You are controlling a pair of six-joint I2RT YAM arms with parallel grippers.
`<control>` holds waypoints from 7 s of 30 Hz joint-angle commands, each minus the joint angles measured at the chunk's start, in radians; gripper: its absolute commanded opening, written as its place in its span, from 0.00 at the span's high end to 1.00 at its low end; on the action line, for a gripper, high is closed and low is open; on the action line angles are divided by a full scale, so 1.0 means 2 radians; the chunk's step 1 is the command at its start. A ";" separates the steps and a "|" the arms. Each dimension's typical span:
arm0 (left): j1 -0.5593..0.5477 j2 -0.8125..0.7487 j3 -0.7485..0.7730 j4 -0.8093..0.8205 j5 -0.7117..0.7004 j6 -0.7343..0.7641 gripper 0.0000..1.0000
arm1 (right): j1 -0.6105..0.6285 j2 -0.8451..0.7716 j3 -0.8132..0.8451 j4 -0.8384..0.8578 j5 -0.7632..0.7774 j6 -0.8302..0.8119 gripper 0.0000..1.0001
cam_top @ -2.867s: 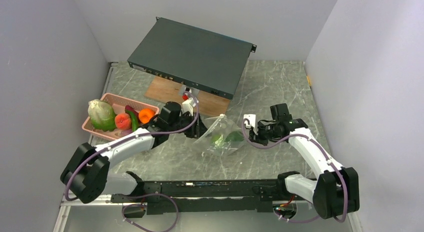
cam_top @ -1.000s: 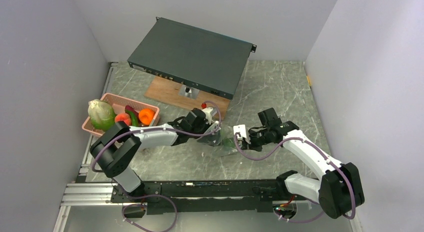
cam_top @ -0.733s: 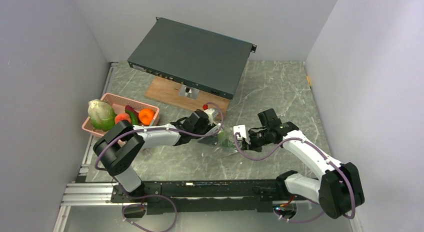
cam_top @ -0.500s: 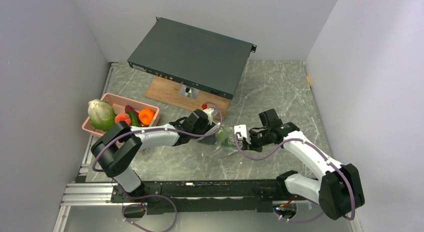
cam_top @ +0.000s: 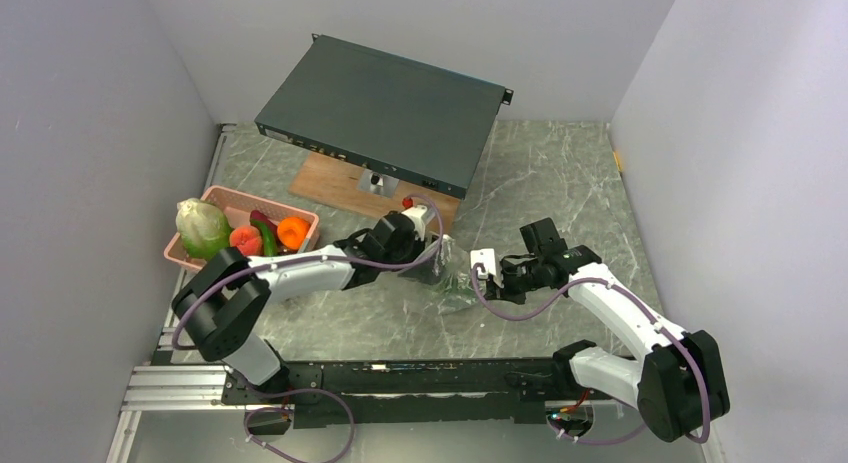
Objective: Open the zip-top bag and remove the fake food
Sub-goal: Pick up the fake vegetable from the zipper food storage bag, then place the fake vegetable in the bin.
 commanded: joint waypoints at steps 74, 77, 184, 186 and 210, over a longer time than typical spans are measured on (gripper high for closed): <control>0.016 -0.232 0.017 -0.218 0.022 0.139 1.00 | -0.088 -0.027 -0.038 0.012 -0.031 -0.013 0.97; 0.020 -0.253 0.005 -0.222 0.004 0.139 1.00 | -0.090 -0.027 -0.038 0.008 -0.033 -0.018 0.95; 0.453 -0.335 -0.008 -0.256 -0.150 0.276 0.00 | -0.136 -0.017 -0.034 -0.005 -0.040 -0.030 0.94; 0.453 -0.344 0.005 -0.290 -0.102 0.259 0.00 | -0.136 -0.018 -0.034 -0.005 -0.041 -0.031 0.94; 0.287 -0.413 -0.047 -0.108 0.259 0.102 0.00 | -0.137 -0.022 -0.033 -0.014 -0.049 -0.042 0.94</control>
